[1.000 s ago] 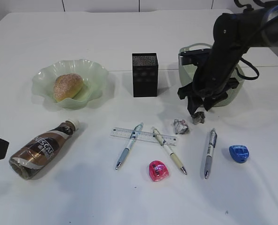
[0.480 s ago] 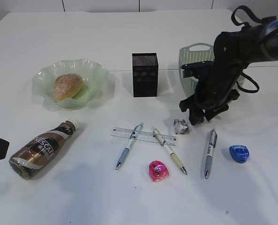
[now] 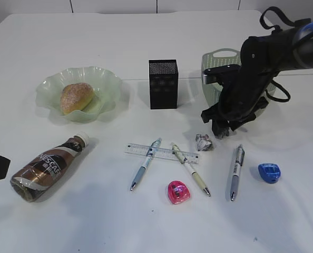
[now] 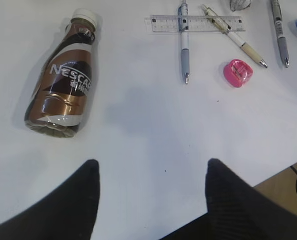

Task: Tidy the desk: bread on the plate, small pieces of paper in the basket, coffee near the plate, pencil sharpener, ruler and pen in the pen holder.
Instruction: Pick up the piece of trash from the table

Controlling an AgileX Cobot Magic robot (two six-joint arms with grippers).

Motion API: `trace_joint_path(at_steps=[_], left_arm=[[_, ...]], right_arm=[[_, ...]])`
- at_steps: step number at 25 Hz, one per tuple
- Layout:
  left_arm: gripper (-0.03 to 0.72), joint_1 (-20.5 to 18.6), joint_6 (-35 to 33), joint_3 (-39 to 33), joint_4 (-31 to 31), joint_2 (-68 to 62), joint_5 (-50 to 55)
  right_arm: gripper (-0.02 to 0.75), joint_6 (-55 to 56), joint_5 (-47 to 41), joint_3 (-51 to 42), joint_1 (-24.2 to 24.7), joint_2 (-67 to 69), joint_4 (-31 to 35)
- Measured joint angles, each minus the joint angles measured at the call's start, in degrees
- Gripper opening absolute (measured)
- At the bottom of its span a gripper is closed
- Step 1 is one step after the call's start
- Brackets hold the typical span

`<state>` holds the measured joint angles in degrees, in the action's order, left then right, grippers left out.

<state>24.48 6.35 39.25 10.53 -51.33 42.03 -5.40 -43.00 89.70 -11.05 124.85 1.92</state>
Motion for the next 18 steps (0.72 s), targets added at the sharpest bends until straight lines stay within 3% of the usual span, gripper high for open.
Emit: trace_joint_path(at_steps=[18], left_arm=[[0.466, 0.00, 0.00, 0.00, 0.10, 0.00, 0.31]], right_arm=[[0.407, 0.19, 3.04, 0.00, 0.00, 1.49, -0.80]])
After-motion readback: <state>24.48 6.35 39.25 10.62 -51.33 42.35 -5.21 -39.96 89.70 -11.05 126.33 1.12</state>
